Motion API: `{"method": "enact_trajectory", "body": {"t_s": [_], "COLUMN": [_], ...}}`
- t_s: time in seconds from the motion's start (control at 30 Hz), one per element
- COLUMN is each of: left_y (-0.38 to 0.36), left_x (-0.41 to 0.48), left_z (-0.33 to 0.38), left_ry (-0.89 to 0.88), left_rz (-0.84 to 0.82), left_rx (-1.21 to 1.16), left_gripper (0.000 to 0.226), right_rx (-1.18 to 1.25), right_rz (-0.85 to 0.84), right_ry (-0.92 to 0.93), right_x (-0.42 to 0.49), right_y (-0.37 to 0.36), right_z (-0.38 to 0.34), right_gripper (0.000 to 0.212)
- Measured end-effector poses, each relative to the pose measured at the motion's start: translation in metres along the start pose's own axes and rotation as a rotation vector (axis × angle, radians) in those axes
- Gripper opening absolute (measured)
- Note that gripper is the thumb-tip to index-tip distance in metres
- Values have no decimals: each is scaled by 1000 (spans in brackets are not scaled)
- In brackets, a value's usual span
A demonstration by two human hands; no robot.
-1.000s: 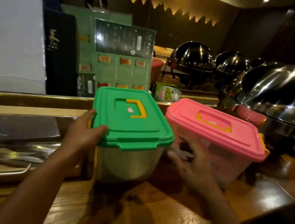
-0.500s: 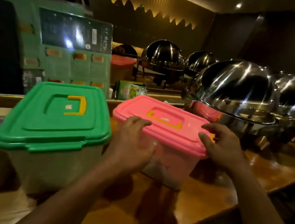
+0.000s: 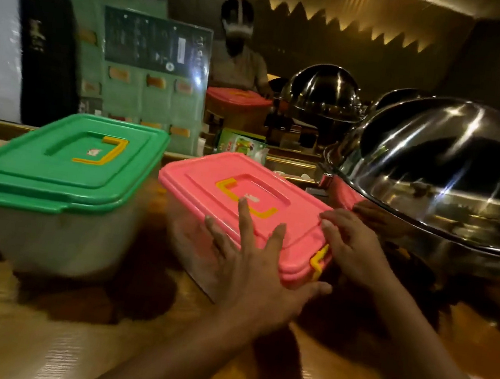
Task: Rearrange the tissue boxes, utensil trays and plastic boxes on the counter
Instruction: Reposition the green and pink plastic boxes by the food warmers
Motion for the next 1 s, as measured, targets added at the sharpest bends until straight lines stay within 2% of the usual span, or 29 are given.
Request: {"method": "enact_trajectory", "body": {"t_s": [0.13,0.3,0.37,0.5,0.57,0.7,0.83,0.93,1.0], "left_y": [-10,-3,4,20,21,9,6,11,14], "left_x": [6,19,29,49,53,61,70,77,79], "left_z": [-9,-49,-70,-102,-112,-133,-137,-133,-130], "left_ry": [-7,-162,-160,-155,-145,-100,-152,-200,-223], "left_rz": [102,212,141,2,-13,2,-120,-138,-147], "left_rx": [30,-90,-174,-248,-298,-414,-800,-828,-846], "left_gripper": [96,83,96,137,142,127,111,110,101], "right_rx": [40,-1,-44,-160,-187,-208,-186,-145,-122], "right_rz": [41,37,22,3,28,74,135,205,243], "right_ry": [118,218,225,189,188,181,171,160,151], "right_x": [-7,-19,-26,-37,-38,-38,-44,-49,-52], "right_y": [2,-2,-6,-16,-20,-28,-34,-39,-43], "right_z": [12,1,-4,-15,-22,-32,-36,-38,-39], "right_gripper": [28,27,31,49,52,53,53,50,51]}}
Point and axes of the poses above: each hand's wrist, its own x-axis towards the middle knuckle, its own y-axis out of the back of the hand, z = x × y, the point moved 2 cm from there along x, towards the middle knuckle, and after that the axes turned 12 degrees about x, right-handed, at the moved point
